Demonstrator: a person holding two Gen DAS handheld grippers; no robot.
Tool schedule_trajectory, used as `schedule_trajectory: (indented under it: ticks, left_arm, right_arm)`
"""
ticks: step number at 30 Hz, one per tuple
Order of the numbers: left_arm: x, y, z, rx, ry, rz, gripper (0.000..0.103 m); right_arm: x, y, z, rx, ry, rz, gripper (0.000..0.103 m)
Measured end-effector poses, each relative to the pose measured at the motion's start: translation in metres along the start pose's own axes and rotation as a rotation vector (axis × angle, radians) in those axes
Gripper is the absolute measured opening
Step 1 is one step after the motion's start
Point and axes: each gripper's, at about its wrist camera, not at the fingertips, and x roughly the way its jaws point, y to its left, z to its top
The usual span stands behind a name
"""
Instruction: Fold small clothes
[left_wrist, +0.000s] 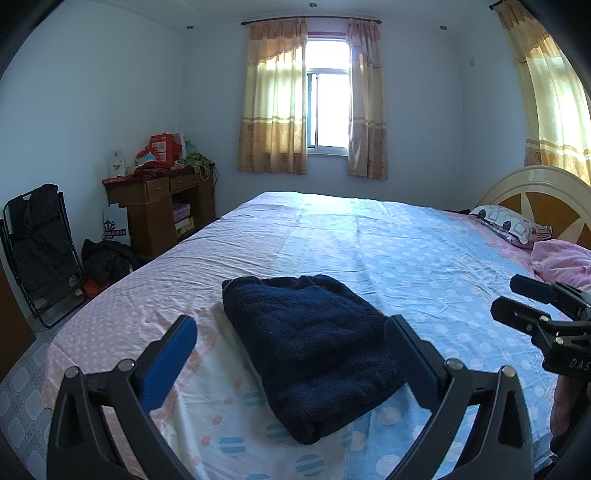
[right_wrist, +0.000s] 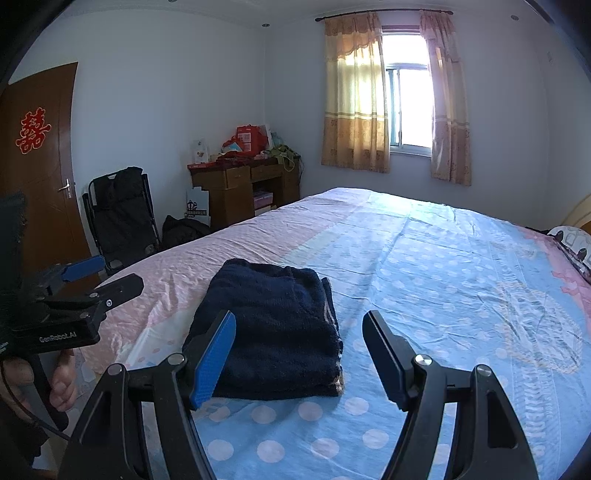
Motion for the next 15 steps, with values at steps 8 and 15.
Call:
schedule_trajectory:
  ticks: [8,15]
  left_arm:
    - [0.0002,-0.0001,0.0,0.002,0.001,0.001,0.103]
    - [-0.0002,-0.0007,-0.0001,0.001,0.0,0.001,0.103]
  right_arm:
    - [-0.0022,0.0022,0.001,-0.002,0.002,0.002,0.072]
    - [-0.0019,0.002,0.0011,0.0,0.002,0.004,0.072]
